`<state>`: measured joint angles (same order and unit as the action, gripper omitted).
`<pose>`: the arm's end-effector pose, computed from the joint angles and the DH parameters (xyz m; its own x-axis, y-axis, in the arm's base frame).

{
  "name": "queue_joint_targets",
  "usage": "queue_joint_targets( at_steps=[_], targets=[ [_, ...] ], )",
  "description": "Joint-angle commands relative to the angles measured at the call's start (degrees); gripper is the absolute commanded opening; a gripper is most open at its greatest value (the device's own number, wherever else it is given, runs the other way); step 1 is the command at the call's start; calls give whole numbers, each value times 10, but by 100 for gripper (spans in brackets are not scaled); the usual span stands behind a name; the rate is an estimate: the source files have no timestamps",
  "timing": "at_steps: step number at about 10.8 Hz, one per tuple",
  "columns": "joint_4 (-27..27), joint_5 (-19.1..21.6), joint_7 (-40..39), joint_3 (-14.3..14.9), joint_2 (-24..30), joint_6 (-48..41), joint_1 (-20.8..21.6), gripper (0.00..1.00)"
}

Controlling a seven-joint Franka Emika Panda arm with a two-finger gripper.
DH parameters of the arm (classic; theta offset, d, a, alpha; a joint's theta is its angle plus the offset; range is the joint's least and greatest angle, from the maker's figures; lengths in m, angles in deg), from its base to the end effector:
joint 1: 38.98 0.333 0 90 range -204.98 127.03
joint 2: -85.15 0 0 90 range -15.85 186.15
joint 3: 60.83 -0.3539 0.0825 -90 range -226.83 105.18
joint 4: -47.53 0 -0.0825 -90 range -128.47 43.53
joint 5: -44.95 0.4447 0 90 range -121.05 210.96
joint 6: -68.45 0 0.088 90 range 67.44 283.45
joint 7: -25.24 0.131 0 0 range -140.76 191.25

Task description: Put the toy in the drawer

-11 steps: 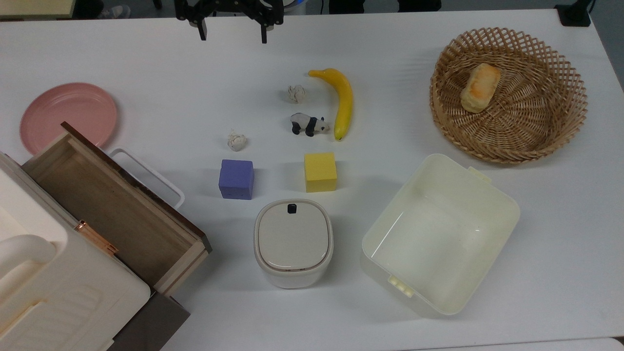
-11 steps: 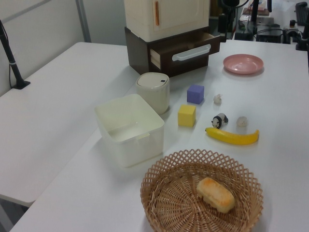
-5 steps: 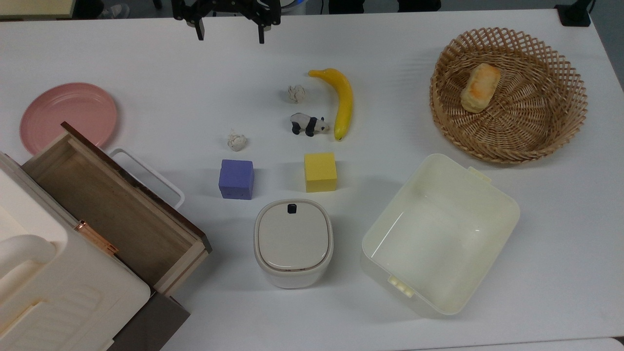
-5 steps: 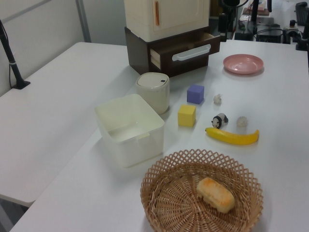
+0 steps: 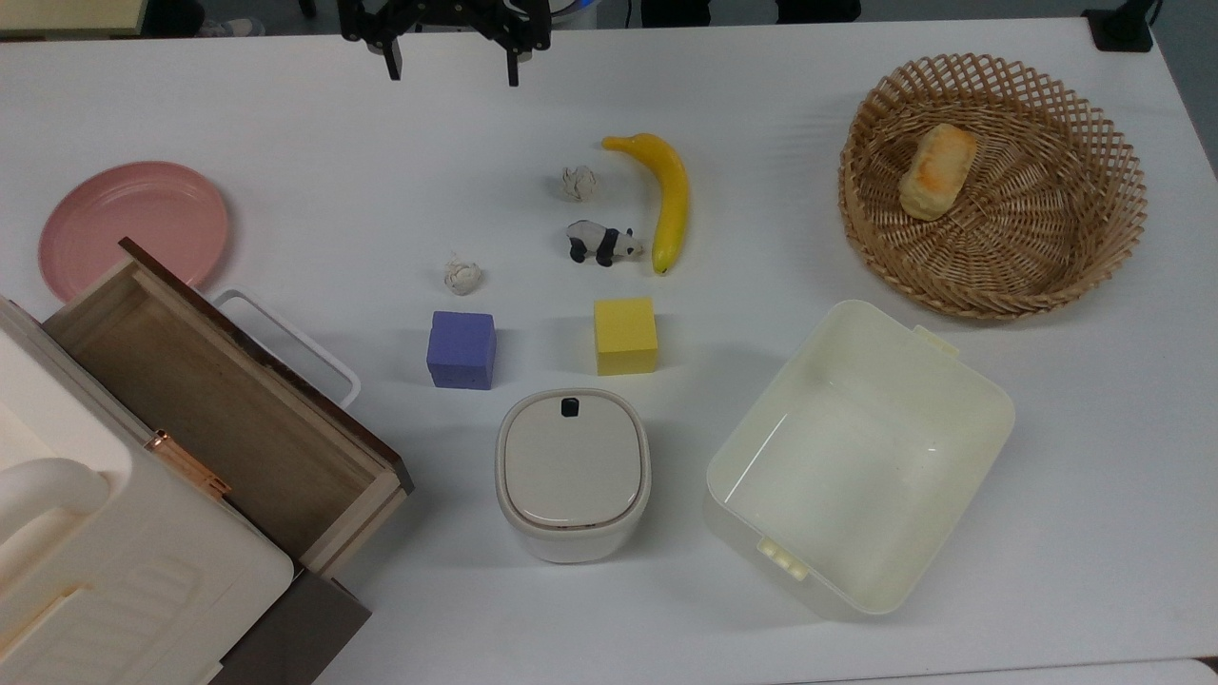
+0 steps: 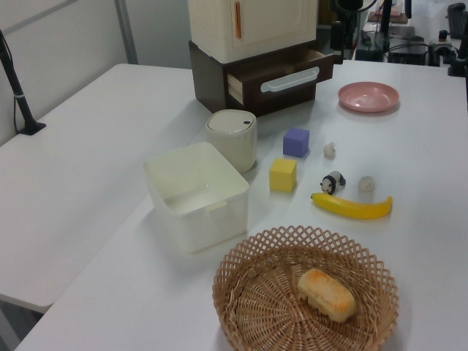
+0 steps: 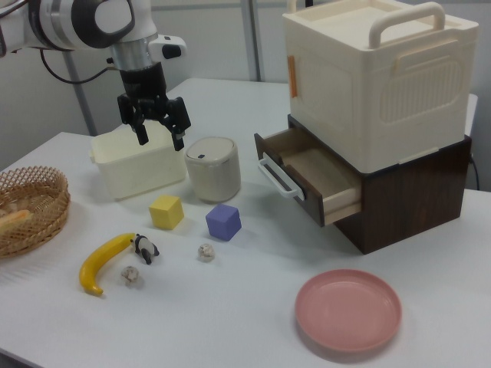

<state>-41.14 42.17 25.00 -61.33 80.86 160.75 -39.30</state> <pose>0.6436 -0.0044 0.6073 0.9999 0.0093 -0.0118 0.0098 -0.9988 0.0477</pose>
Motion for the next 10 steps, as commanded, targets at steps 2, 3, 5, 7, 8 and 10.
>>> queue_joint_targets(
  at_steps=[2, 3, 5, 7, 8, 10],
  targets=[
    [-13, -2, 3, 0, 6, -13, 9, 100],
    [-24, -2, 3, -3, 9, -13, 11, 100],
    [-62, -2, 4, -5, 33, 3, 15, 100],
    [-120, -2, 3, -5, 67, 32, 28, 100],
    [-139, -3, 3, -5, 74, 42, 33, 100],
    [-165, -5, 3, -5, 85, 60, 36, 100]
  ],
)
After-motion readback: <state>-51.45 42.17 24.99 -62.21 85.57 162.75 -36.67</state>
